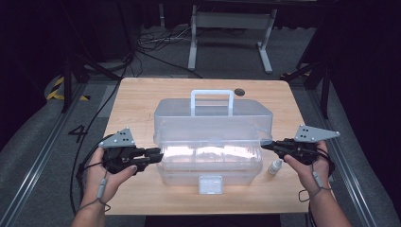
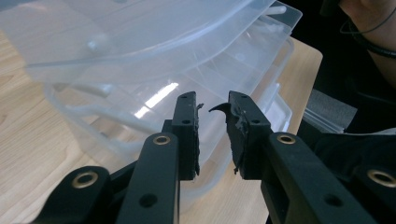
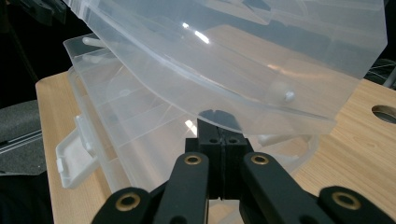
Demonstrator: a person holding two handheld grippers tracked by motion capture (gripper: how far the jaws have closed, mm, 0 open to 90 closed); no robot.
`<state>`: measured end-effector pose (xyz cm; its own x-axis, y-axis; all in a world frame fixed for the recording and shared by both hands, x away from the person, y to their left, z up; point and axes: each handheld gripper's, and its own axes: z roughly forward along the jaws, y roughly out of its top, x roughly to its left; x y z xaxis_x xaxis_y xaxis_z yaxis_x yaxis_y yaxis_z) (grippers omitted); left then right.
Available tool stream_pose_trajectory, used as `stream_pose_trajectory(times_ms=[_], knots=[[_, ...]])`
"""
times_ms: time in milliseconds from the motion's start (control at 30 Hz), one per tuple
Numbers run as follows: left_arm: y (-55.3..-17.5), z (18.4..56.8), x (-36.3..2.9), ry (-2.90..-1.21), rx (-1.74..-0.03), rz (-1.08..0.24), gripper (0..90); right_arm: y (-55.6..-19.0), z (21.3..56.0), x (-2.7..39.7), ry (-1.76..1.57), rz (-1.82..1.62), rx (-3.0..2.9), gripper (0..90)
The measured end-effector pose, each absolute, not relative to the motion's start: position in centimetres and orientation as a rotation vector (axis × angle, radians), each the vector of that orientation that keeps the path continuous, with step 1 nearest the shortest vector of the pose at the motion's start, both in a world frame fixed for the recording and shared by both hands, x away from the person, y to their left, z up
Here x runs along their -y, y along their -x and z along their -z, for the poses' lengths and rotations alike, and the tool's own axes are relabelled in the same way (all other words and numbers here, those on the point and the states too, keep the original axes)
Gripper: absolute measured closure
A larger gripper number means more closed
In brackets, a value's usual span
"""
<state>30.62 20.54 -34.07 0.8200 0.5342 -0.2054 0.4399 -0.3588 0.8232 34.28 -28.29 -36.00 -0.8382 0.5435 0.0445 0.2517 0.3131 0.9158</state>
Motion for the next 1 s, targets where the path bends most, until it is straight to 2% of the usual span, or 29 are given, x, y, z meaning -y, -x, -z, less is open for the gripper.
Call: stream_pose_trajectory(times_ms=[233,467,1000], knots=[[-31.8,34.7,-19.5,-1.977,-0.739,-0.141,79.6,-34.3,36.0,28.3,-0.718,-1.538,-2.309,90.0],[-32.3,35.2,-18.6,-1.953,-0.756,-0.194,89.5,-34.3,36.0,28.3,-0.716,-1.54,-2.308,90.0],[-32.7,34.8,-18.9,-1.9,-0.791,-0.254,90.0,-34.3,36.0,28.1,-0.713,-1.539,-2.309,90.0]])
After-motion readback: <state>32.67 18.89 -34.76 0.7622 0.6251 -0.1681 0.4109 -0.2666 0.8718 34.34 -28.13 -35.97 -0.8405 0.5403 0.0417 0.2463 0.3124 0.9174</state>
